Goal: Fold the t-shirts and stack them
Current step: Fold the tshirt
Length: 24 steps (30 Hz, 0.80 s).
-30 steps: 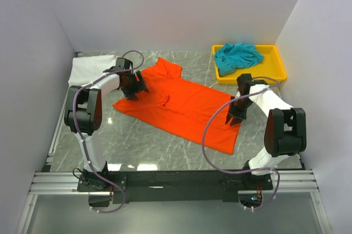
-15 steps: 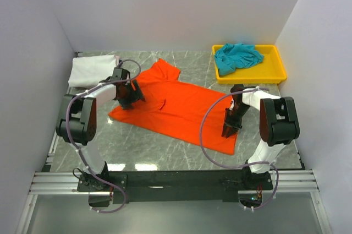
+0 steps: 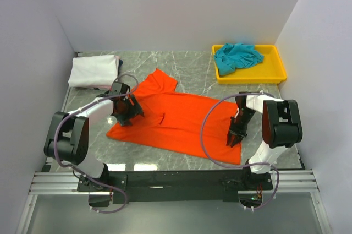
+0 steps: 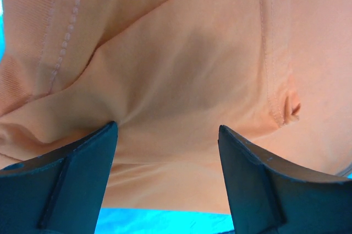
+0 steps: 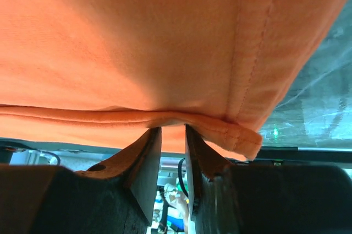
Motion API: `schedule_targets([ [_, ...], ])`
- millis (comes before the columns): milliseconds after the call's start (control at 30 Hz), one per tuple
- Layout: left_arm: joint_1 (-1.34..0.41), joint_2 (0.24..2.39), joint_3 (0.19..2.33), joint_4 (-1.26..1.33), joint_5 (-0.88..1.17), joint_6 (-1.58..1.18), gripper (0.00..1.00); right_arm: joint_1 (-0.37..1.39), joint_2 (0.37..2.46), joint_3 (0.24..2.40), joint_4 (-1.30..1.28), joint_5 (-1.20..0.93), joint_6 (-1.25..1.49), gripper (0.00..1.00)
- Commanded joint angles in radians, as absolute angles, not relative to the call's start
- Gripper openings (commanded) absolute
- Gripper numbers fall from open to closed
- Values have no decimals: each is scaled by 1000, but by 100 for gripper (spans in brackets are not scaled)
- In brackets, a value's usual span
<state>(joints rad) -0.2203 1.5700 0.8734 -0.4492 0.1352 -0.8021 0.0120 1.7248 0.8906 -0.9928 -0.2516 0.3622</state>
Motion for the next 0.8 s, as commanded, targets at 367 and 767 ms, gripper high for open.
schedule_targets([
  [367, -291, 1491, 1070, -609, 70, -825, 83, 12, 1686, 1175, -1132, -271, 341, 33],
  [767, -284, 1789, 1144, -449, 141, -721, 83, 21, 1815, 1095, -996, -288, 336, 33],
])
